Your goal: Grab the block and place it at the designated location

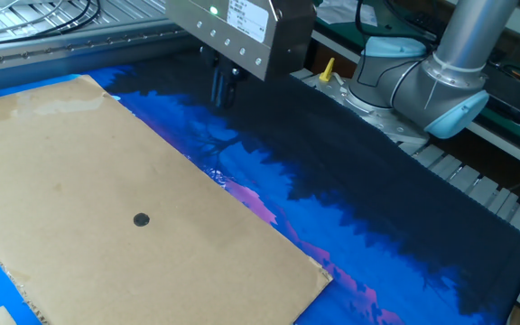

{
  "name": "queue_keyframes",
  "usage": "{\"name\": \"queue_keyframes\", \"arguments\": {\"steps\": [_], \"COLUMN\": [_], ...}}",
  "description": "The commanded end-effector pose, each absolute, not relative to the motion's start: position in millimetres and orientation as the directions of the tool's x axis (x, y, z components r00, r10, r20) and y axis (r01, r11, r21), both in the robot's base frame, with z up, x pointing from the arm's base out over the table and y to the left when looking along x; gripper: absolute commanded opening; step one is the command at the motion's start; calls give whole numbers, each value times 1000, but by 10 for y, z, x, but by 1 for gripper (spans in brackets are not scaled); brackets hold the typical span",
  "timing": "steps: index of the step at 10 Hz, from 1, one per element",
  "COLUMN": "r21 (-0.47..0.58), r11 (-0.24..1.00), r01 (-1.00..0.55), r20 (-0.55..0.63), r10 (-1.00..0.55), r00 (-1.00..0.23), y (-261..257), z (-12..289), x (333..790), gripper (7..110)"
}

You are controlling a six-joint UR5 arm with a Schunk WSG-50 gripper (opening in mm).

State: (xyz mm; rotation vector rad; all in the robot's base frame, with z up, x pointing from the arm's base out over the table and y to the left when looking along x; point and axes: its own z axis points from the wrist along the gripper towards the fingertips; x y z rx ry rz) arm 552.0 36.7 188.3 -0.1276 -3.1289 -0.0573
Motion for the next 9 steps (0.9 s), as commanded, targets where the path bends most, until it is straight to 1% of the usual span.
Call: {"name": "queue_keyframes", "arguments": {"steps": [1, 4, 5, 7, 9], "r21": [37, -6, -19, -11, -8], "r11": [996, 998, 998, 998, 998], "r01": [87, 55, 67, 55, 61], "r20": [12, 78, 91, 44, 16], "r10": [86, 55, 69, 55, 61], "r00": [-996, -995, -994, -998, -998], "y": [403, 514, 516, 508, 596], "z": [1903, 2150, 2190, 1991, 1808], "x": [5670, 6067, 6186, 6451, 6604], "gripper": [7, 7, 7, 7, 7]}}
